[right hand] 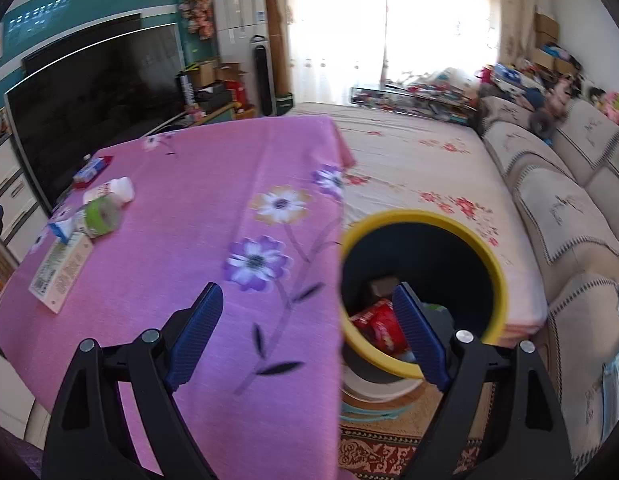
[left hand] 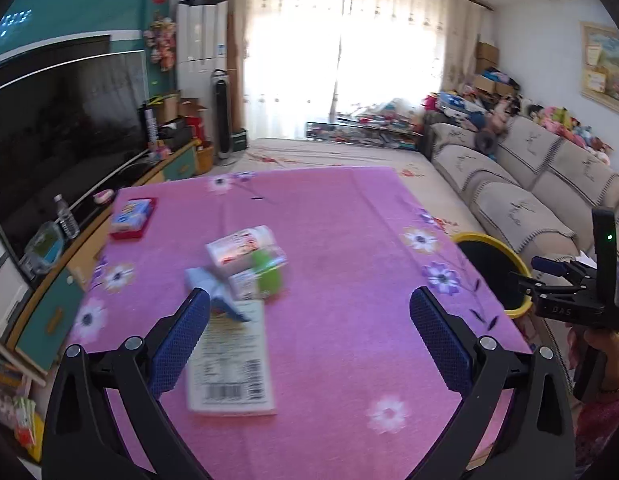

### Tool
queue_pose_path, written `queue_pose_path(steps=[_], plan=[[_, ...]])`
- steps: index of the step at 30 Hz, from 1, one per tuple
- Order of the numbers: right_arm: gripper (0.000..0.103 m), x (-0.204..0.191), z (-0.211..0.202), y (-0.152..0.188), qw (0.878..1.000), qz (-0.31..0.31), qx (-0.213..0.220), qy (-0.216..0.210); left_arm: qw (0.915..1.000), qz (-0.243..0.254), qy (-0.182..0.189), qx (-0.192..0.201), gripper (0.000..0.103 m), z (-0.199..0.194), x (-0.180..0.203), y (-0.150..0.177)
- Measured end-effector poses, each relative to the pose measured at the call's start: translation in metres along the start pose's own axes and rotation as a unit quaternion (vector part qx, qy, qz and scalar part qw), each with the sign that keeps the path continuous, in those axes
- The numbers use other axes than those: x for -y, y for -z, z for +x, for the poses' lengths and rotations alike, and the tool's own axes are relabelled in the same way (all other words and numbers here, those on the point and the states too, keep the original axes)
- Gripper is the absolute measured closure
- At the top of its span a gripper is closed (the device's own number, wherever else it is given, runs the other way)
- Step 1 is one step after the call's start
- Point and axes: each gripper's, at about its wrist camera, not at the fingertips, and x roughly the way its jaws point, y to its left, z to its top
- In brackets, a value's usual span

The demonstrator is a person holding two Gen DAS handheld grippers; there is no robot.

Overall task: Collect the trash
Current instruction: 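Move the right gripper back over the table toward the clear jar, then grasp the clear jar with green lid with the right gripper, then carry the clear jar over the bin and open the right gripper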

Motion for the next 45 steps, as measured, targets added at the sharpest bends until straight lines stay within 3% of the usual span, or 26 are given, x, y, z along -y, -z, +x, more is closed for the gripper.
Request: queue_pose_path(steps=[5,8,11,21,34,40,45], plan=[[0.021,-0.081,0.027,-0.037,0.994,-0.056,-0.007,-0.089,0.9971,-0.051,-0.057,0.008,0.005,-0.022,-0.075,0.018],[0.022,-0.131,0.044,-0.051,0.986,-0.082,-0.017,-0.144,0.9953,-0.066,-0.069,0.012,0.005,-0.03,-0.101,0.024],[0.023,-0.176,0.062,-0.057,0.98,-0.106,-0.031,-0.166,0.995,-0.07,-0.069,0.015,0.005,-0.033,-0.109,0.028],[0.023,-0.238,0.118,-0.072,0.976,-0.136,-0.077,-0.149,0.9956,-0.071,-0.061,0.006,0.005,-0.026,-0.114,0.031],[0.024,-0.252,0.149,-0.078,0.981,-0.125,-0.098,-0.114,0.995,-0.083,-0.055,-0.008,0.005,-0.011,-0.118,0.04],[0.033,-0.262,0.159,-0.076,0.979,-0.136,-0.106,-0.109,0.9952,-0.083,-0.049,-0.014,0.005,-0.007,-0.115,0.043],[0.034,-0.252,0.154,-0.075,0.98,-0.127,-0.1,-0.112,0.9958,-0.078,-0.045,-0.016,0.005,-0.004,-0.11,0.042]])
